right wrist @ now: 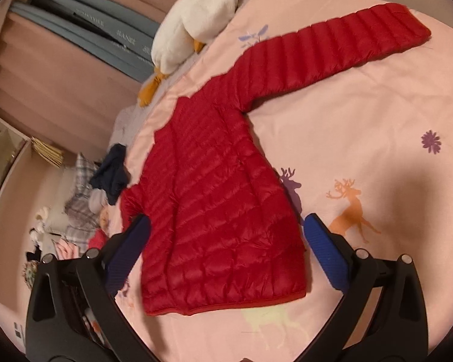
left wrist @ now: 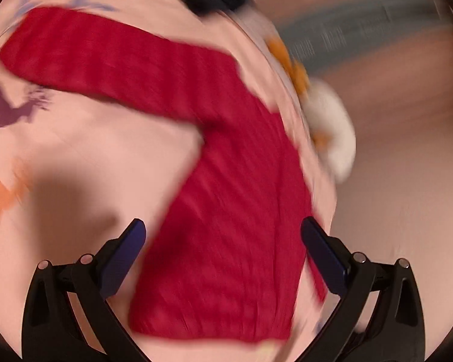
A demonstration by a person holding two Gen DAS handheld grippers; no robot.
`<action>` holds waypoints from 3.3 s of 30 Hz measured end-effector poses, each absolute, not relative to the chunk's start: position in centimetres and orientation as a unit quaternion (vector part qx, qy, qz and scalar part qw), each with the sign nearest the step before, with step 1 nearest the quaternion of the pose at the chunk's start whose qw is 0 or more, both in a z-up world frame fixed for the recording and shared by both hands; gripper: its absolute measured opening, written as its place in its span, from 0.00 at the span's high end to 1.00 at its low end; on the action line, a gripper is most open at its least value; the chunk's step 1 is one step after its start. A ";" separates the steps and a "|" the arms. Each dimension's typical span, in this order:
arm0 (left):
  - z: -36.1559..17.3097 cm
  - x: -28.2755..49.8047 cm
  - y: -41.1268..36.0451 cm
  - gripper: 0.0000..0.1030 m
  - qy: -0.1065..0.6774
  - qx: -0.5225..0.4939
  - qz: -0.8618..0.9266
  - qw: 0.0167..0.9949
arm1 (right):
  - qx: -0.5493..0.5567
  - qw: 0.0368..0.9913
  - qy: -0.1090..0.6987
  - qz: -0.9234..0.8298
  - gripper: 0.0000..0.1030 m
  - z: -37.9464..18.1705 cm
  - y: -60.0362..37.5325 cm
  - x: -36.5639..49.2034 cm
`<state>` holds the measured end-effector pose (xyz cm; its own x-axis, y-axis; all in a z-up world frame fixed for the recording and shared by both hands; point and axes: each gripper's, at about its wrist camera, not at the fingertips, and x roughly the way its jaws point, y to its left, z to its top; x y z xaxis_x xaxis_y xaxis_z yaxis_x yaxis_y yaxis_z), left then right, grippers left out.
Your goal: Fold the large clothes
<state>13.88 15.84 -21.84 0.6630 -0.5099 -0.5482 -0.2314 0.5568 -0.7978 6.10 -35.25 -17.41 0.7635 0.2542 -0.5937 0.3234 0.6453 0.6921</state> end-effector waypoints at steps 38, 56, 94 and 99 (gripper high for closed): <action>-23.9 21.4 32.6 0.95 0.253 -0.530 0.095 0.804 | 0.325 0.855 0.404 0.007 0.02 -17.8 -28.2 15.5; -5.2 24.1 2.3 0.95 0.219 0.001 -0.102 0.970 | 0.326 0.863 0.384 0.029 0.02 -17.4 -27.6 17.4; -22.4 28.3 11.3 0.13 0.392 -0.485 -0.230 0.747 | 0.522 0.778 0.346 0.044 0.02 -23.7 -32.5 33.7; -24.2 30.3 10.7 0.13 0.389 -0.537 -0.231 0.712 | 0.514 0.790 0.331 0.037 0.04 -23.3 -32.2 34.5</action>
